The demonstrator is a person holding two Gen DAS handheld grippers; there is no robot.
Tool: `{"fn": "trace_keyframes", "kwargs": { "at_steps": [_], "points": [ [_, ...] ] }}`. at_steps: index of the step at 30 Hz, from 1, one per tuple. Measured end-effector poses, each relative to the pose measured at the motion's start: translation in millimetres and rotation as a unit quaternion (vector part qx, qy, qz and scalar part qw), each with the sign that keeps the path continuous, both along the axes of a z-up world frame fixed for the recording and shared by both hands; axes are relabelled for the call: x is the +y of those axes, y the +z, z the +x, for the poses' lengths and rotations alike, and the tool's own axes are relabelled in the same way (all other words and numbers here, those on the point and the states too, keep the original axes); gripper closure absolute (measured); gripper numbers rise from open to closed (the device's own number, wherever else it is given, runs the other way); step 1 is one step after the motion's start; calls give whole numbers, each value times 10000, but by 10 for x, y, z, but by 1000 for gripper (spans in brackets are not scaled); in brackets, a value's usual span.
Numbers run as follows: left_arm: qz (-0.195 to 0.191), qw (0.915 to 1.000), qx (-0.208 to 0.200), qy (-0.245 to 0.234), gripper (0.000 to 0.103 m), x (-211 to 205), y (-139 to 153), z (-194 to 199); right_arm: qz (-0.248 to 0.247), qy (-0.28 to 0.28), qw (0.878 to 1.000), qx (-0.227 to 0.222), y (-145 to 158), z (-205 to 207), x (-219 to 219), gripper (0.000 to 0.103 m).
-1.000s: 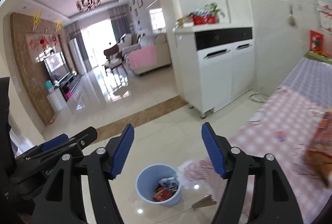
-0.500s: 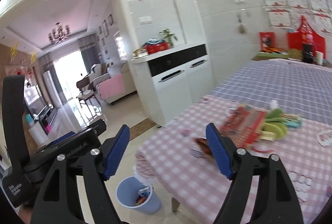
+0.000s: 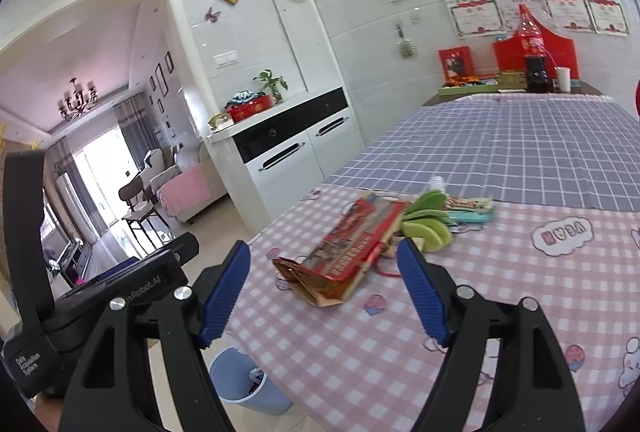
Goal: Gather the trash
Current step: 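Move both open tools back to the trash on the table, then lower the right tool onto the green leafy toy and close it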
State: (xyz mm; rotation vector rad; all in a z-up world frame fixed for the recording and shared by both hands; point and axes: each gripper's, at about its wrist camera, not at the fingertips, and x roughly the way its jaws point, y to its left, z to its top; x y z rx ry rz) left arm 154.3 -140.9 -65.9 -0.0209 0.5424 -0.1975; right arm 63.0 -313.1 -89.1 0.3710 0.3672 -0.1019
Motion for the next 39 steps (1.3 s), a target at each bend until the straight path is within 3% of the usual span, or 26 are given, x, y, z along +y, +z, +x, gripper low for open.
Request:
{"fn": "trace_keyframes", "kwargs": {
  "at_steps": [16,39],
  "points": [
    [290,9993,-18,-228,21,-388,-34,-106,283,-152,9994,141,-127,-96,-375,28],
    [229,9971,542,-485,20,-598,-297,285,288,-255,9972,635,-296,256,-750,28]
  ]
}}
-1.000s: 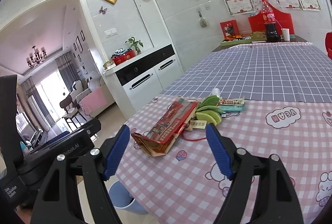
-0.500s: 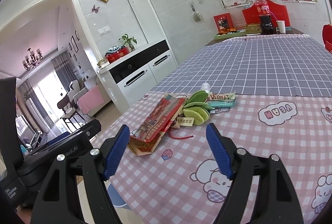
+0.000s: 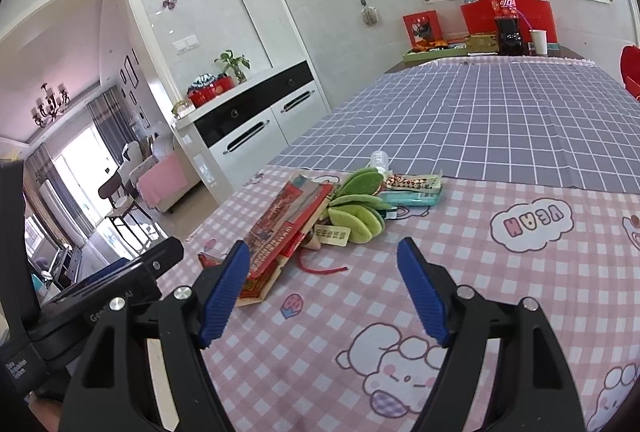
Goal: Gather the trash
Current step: 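Lower the right tool onto the green leafy toy and close it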
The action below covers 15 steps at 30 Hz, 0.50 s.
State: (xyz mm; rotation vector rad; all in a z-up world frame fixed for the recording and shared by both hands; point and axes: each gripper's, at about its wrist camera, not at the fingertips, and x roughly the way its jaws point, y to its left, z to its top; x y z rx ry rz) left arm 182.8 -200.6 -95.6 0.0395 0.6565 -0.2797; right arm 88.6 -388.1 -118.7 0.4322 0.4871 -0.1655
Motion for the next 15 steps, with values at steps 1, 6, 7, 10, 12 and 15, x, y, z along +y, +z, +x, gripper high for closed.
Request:
{"fn": "trace_keyframes", "kwargs": {
  "at_steps": [1,6,7,10,12,15],
  "points": [
    [-6,10000,19,8,20,-5,-7,21,-20,-4,10000,37,-5,24,-18,28],
    [-21,9999,141,5,20,-43,-46,103,-102,-22,9998,172,-38,95,-96,28],
    [-18,9999,134,6,20,-47,-48,111,-117,-39,9997,194,-45,105,-120,28],
    [-36,9999,161,-13,20,-66,-64,141,-137,-102,9995,256,-70,134,-188,28],
    [-55,9997,231,-81,20,-85,-88,168,-135,-133,9993,307,-86,163,-227,28],
    [-8,9992,310,-255,20,-143,-135,207,-154,-166,9990,372,-110,212,-281,28]
  ]
}}
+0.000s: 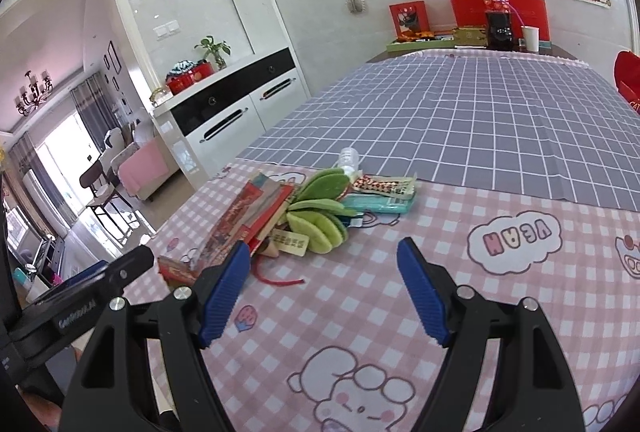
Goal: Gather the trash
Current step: 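Lower the right tool onto the green leafy toy and close it, then lift the green leafy toy off the table with the right tool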
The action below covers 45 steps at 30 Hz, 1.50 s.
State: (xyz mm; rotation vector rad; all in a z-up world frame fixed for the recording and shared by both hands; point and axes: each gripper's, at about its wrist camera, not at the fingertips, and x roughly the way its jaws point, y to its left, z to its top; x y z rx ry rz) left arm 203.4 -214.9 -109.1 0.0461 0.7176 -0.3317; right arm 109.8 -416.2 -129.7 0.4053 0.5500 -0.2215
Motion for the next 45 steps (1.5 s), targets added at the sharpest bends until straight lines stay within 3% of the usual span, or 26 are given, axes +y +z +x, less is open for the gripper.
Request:
{"fn": "trace_keyframes", "kwargs": {
  "at_steps": [11,14,17,26,33,34,35,36,38,45],
  "points": [
    [602,9945,172,-843,20,-372,-251,115,-54,-88,9992,381,-147,234,-104,28],
    [924,9926,-9,-785,20,-470,-310,129,-54,-183,9987,474,-197,288,-161,28],
    [661,9947,180,-764,20,-462,-311,226,-42,-209,9982,560,-240,341,-215,28],
    [592,9958,-49,-698,20,-584,-165,373,-171,-24,9958,901,-278,649,-339,28],
    [138,9992,63,-363,20,-349,-89,512,-92,579,9917,1148,-368,1026,-261,30],
    [131,9993,65,-357,20,-341,-92,513,-71,690,9900,1228,-416,1087,-244,35],
    [134,9991,77,-383,20,-340,-93,512,-45,742,9891,1273,-439,1110,-220,48],
    [139,9990,89,-410,20,-346,-92,514,-88,758,9887,1289,-449,1119,-201,69],
    [125,9987,114,-486,20,-383,-90,486,-116,848,9888,1221,-431,1084,-179,93],
    [59,9956,109,-927,20,-619,-50,316,-265,412,9970,602,-144,590,-374,94]
  ]
}}
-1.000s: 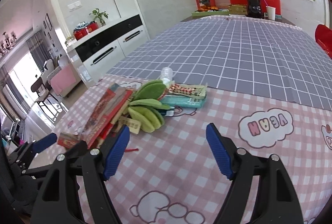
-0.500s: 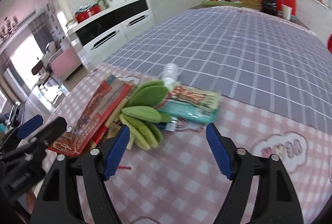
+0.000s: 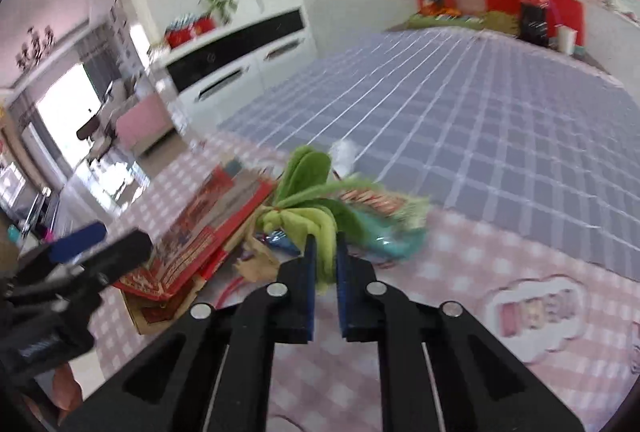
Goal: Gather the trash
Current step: 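Lift the green leafy toy off the table with the right tool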
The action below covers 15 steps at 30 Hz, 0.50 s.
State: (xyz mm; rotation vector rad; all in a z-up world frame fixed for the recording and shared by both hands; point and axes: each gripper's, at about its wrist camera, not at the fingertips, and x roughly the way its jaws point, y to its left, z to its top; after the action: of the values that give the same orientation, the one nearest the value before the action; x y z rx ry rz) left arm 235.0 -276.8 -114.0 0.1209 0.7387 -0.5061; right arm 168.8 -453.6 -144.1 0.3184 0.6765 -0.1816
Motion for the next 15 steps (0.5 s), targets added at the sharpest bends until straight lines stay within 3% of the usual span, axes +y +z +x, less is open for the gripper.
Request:
{"fn": "trace_keyframes", "kwargs": {
  "at_steps": [7,15],
  "points": [
    [116,9991,-37,-400,20,-347,-28,-164,-208,-849,9961,-130,129,-478,-435,94],
    [149,9974,293,-641,20,-772,-159,-125,-157,-1036,9945,-43,55,-557,-680,94]
  ]
}}
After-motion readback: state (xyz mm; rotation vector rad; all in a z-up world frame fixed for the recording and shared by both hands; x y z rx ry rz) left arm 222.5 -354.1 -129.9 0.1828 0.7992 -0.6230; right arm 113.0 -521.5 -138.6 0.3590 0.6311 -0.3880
